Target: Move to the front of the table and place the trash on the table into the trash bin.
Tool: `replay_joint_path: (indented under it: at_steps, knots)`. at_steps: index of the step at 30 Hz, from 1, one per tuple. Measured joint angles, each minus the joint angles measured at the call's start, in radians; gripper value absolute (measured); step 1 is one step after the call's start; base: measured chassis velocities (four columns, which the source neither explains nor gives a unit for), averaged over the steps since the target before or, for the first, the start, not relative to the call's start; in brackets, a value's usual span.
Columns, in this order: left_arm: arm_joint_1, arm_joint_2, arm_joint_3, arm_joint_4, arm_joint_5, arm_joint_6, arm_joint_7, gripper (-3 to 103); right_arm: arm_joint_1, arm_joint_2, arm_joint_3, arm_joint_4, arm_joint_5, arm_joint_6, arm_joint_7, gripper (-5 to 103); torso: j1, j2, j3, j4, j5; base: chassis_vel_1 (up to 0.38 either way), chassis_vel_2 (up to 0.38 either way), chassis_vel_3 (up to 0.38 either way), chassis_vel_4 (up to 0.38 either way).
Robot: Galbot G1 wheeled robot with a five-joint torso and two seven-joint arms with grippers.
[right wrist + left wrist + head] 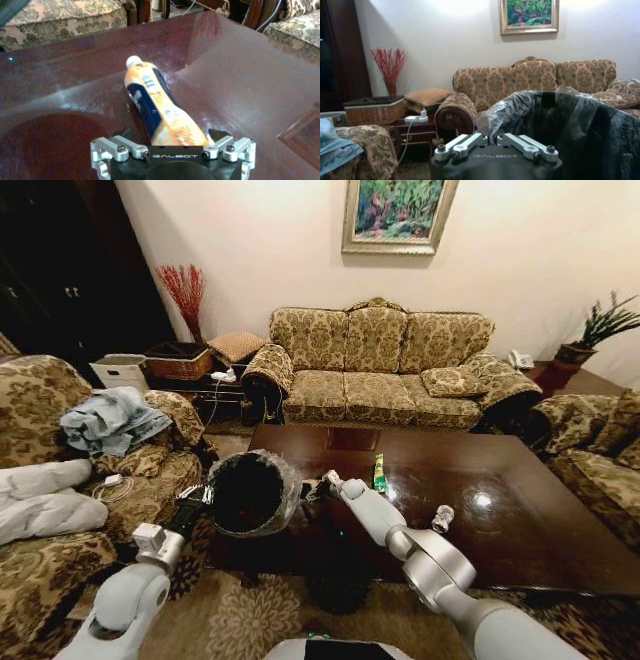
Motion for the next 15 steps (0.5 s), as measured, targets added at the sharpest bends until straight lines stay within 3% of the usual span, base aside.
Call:
replay_joint_path:
  at_steps: [2, 4, 6, 9, 10, 13, 15]
  knots:
    - [0.001, 0.0, 0.0, 0.0, 0.0, -0.001, 0.0, 4, -0.004, -0.001, 0.0, 0.003, -0.001, -0.002, 0.007, 103, 0.0, 0.0, 0.0, 0.0, 0.0, 0.0, 0.0, 0.0, 0.0]
    - [0.003, 0.0, 0.0, -0.002, 0.0, -0.005, 0.0, 4, -0.016, -0.005, 0.001, 0.012, 0.003, -0.009, 0.019, 91, 0.0, 0.0, 0.0, 0.0001, 0.0002, 0.0, 0.0, 0.0, 0.0]
    - [0.004, -0.001, -0.001, -0.004, 0.0, -0.006, -0.001, 4, -0.02, -0.007, 0.001, 0.016, 0.004, -0.01, 0.02, 91, 0.0, 0.0, 0.0, 0.0001, 0.0002, 0.0, 0.0, 0.0, 0.0]
    - [0.007, -0.002, 0.001, -0.005, 0.001, -0.011, -0.006, 4, -0.028, -0.01, 0.001, 0.026, 0.001, -0.012, 0.029, 76, 0.0, 0.0, 0.0, 0.0, 0.0002, 0.0, 0.0, 0.0, 0.0]
    - [0.007, -0.002, 0.001, -0.005, 0.001, -0.011, -0.006, 4, -0.028, -0.01, 0.001, 0.026, 0.001, -0.012, 0.029, 76, 0.0, 0.0, 0.0, 0.0, 0.0002, 0.0, 0.0, 0.0, 0.0]
    - [0.011, -0.006, 0.005, -0.006, 0.003, -0.015, -0.006, 4, -0.036, -0.012, 0.002, 0.034, -0.001, -0.013, 0.051, 62, 0.0, 0.0, 0.0, 0.0001, 0.0, 0.0, 0.0, 0.0, 0.0]
    - [0.01, -0.006, 0.005, -0.006, 0.003, -0.017, -0.006, 4, -0.038, -0.013, 0.002, 0.036, -0.002, -0.013, 0.054, 62, 0.0, 0.0, 0.0, 0.0002, 0.0001, 0.0, 0.0, 0.0, 0.0]
